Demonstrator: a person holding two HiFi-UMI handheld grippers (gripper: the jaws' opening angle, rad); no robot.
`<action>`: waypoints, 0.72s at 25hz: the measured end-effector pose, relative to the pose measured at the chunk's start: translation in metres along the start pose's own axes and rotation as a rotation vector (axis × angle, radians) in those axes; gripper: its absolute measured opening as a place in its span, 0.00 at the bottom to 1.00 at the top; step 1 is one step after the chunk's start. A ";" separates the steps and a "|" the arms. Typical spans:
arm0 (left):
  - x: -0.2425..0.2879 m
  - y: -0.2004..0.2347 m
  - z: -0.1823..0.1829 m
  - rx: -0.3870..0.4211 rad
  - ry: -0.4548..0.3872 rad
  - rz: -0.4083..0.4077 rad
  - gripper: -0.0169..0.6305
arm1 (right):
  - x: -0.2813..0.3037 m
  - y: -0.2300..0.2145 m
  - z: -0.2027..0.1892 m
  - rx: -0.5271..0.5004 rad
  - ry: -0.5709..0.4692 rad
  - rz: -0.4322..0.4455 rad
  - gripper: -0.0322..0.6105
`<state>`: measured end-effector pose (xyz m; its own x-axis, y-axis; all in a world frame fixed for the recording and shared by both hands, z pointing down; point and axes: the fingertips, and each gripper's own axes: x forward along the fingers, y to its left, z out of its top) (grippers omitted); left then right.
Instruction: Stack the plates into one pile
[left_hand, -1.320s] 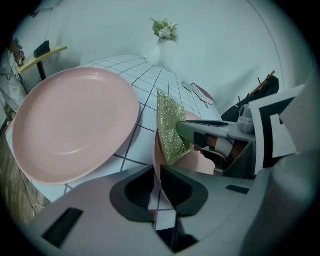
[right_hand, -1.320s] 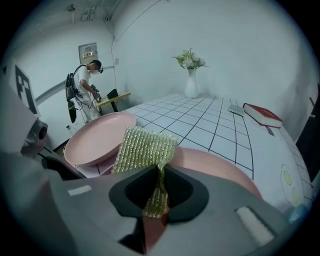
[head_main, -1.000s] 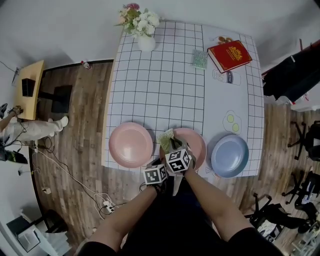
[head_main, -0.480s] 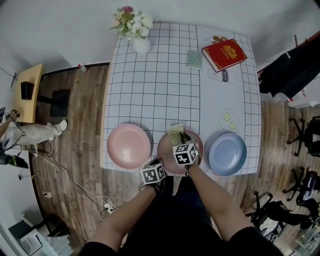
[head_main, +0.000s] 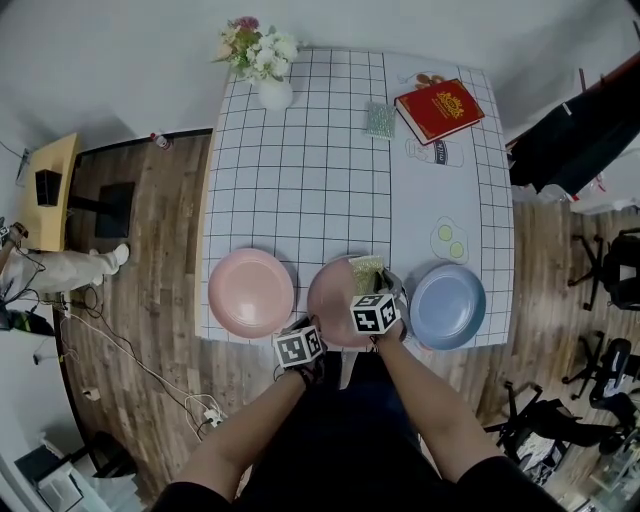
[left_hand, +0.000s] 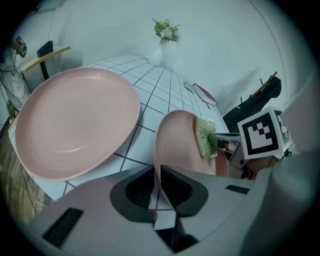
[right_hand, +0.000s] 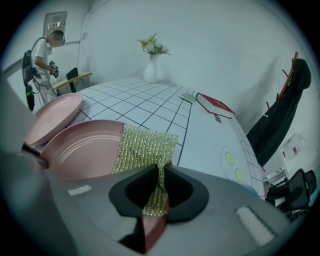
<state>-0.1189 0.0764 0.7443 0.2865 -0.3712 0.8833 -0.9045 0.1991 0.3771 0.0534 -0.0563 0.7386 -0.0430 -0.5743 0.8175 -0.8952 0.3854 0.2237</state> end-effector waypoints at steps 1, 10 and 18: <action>0.000 0.000 0.000 -0.003 0.000 -0.001 0.08 | -0.001 -0.002 -0.004 0.000 0.008 -0.012 0.14; 0.000 0.000 0.000 -0.013 0.016 0.005 0.08 | -0.018 -0.015 -0.035 0.041 0.097 -0.066 0.14; 0.000 -0.001 0.000 0.016 0.034 0.005 0.08 | -0.017 -0.014 -0.036 0.077 0.095 -0.051 0.14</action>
<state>-0.1183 0.0764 0.7446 0.2923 -0.3391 0.8942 -0.9109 0.1859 0.3683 0.0830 -0.0258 0.7408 0.0421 -0.5191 0.8536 -0.9269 0.2987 0.2273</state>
